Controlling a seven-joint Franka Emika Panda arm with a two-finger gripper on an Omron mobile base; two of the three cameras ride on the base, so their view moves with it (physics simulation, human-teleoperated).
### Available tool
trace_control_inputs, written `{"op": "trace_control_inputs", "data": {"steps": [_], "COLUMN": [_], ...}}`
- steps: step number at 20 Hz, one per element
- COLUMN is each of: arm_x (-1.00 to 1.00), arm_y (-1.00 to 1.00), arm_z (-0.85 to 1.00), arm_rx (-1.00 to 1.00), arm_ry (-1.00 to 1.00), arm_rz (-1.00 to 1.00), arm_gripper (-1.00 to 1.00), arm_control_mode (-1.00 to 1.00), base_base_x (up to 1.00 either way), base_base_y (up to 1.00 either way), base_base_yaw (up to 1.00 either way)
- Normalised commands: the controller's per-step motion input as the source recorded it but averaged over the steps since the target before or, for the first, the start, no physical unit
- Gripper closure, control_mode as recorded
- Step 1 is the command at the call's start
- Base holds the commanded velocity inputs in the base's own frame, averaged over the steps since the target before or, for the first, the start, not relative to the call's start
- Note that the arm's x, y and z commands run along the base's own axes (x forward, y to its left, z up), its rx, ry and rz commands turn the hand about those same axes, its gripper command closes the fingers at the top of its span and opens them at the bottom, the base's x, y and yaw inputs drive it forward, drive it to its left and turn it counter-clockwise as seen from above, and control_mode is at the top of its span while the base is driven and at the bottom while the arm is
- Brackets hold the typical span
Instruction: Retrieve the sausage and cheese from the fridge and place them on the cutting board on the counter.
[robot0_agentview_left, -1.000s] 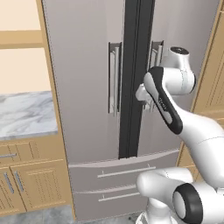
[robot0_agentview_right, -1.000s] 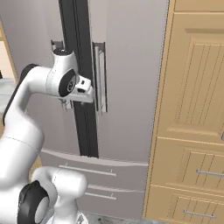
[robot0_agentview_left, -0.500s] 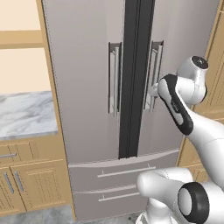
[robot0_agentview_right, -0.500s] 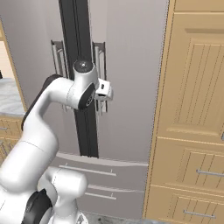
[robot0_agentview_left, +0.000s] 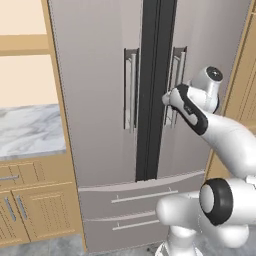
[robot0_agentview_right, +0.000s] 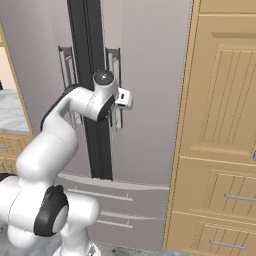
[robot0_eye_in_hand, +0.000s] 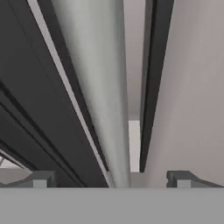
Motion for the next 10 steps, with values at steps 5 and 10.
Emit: {"op": "trace_control_inputs", "data": {"steps": [5, 10], "arm_x": [0.72, 0.47], "arm_y": [0.0, -0.07], "arm_z": [0.0, -0.01], "arm_rx": [0.0, 0.01], "arm_ry": [-0.03, -0.13], "arm_rz": [-0.03, -0.03], "arm_gripper": [-1.0, -1.0], "arm_control_mode": [-1.0, -1.0], "base_base_x": [0.0, 0.0], "base_base_y": [0.0, 0.0], "base_base_yaw": [0.0, 0.0]}}
